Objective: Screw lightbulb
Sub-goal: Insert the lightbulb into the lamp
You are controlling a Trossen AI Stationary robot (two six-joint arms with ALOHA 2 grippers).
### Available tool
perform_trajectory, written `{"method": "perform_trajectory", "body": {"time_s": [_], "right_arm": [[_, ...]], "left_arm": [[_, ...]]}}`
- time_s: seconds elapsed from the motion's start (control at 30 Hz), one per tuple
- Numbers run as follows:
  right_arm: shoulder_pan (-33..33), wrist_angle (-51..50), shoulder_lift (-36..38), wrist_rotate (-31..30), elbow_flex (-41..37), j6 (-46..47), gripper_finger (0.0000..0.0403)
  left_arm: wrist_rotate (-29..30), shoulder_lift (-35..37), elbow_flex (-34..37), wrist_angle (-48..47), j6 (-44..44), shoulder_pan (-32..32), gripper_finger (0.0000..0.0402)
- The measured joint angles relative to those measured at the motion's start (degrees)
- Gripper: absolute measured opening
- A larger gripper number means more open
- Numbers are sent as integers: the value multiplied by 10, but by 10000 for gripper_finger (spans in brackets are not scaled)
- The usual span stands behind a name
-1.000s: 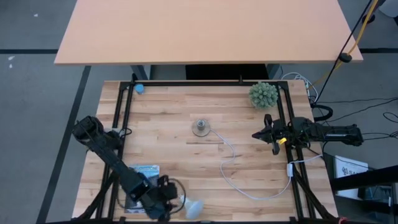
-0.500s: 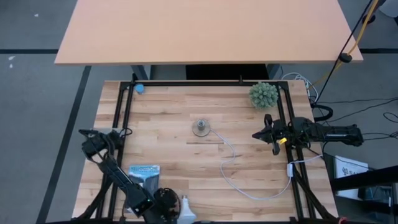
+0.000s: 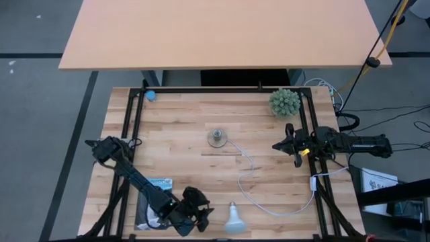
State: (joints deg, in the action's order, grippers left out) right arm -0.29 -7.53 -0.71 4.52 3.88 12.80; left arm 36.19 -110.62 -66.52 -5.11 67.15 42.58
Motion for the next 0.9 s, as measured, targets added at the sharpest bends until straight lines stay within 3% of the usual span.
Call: {"method": "perform_trajectory", "body": {"time_s": [0.47, 0.9], "right_arm": [[0, 0, 0, 0, 0, 0, 0], [0, 4, 0, 0, 0, -8, 0]], "left_arm": [[5, 20, 0, 9, -9, 3, 174], [35, 20, 0, 7, -137, -62, 174]]}}
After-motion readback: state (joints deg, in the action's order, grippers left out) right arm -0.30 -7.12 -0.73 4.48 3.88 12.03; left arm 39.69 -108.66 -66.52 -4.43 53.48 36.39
